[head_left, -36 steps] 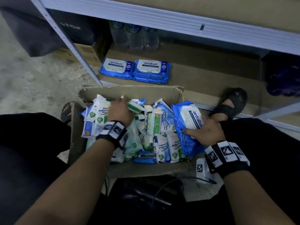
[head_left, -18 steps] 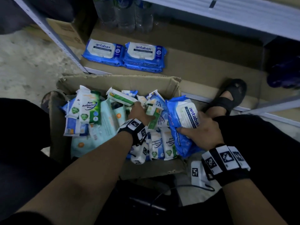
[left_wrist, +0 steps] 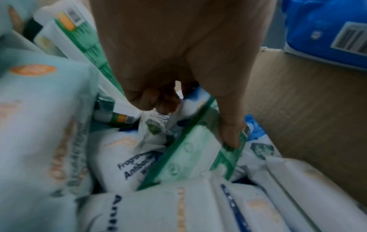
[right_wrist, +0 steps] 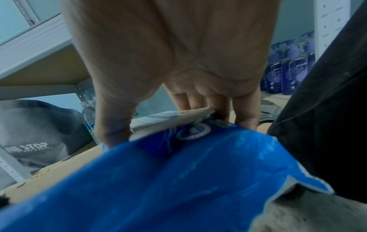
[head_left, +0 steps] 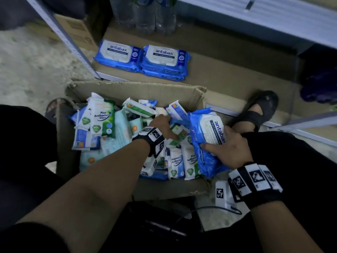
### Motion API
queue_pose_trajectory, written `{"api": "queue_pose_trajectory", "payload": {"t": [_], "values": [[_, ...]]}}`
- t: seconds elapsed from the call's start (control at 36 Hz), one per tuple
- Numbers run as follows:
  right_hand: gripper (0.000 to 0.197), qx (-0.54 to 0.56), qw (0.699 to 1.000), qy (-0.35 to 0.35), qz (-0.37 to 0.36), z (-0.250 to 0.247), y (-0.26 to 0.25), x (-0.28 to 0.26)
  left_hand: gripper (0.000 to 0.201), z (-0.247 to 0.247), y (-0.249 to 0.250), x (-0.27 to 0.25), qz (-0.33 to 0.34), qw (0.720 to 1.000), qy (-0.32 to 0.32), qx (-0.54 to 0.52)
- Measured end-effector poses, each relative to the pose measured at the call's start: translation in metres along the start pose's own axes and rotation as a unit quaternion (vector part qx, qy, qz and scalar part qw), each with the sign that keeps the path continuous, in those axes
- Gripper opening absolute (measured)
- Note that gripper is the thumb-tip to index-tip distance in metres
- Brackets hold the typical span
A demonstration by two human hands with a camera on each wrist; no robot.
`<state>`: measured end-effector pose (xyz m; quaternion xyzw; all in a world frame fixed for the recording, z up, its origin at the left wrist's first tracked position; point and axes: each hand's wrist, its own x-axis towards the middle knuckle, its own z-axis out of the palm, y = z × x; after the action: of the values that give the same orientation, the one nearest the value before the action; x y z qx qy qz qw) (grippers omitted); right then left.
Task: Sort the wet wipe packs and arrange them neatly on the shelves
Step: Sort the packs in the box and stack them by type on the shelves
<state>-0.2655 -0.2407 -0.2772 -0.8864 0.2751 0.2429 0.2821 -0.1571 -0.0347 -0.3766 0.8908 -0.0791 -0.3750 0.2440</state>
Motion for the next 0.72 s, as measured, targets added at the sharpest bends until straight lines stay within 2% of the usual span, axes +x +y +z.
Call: {"api": "queue_pose_trajectory", "payload": {"t": [0.06,0.14,0.19,0.31,0.36,0.44,0.5,0.53,0.58,0.67,0.72], "values": [[0.07,0.002,1.0,0.008,-0.005,0.0,0.0,-0.003,0.063,-0.002,-0.003,-0.007,0.018,0.999,0.025,0.024],[0.063,-0.006,1.0,0.016,-0.006,0.0,0.0,-0.004,0.061,0.0,-0.005,-0.019,0.039,0.999,0.033,0.007],[0.066,-0.007,1.0,0.003,-0.001,0.001,0.001,0.0,0.067,-0.003,-0.007,-0.03,0.045,0.999,0.028,-0.013],[0.078,0.004,1.0,0.005,-0.004,0.006,0.005,0.01,0.055,-0.037,-0.01,-0.052,0.032,0.998,0.046,-0.016],[0.077,0.005,1.0,0.012,-0.007,0.009,0.009,0.014,0.062,-0.066,-0.013,-0.066,0.002,0.998,0.041,-0.048],[0.088,0.005,1.0,-0.003,-0.007,0.014,0.014,0.024,0.063,-0.107,-0.029,-0.09,-0.035,0.993,0.046,-0.104],[0.09,0.001,1.0,-0.014,-0.009,0.015,0.016,0.029,0.082,-0.127,-0.042,-0.104,-0.056,0.992,0.06,-0.101],[0.092,-0.001,1.0,-0.018,-0.01,0.015,0.015,0.031,0.092,-0.133,-0.048,-0.11,-0.076,0.991,0.075,-0.083],[0.093,0.003,1.0,-0.008,-0.012,0.013,0.009,0.026,0.099,-0.14,-0.063,-0.12,-0.117,0.986,0.11,-0.047],[0.082,-0.001,0.999,0.029,-0.016,0.011,0.002,0.015,0.102,-0.139,-0.083,-0.129,-0.153,0.98,0.12,-0.044],[0.082,-0.001,0.999,0.045,-0.021,0.011,0.0,0.011,0.096,-0.134,-0.091,-0.134,-0.174,0.976,0.123,-0.048]]}}
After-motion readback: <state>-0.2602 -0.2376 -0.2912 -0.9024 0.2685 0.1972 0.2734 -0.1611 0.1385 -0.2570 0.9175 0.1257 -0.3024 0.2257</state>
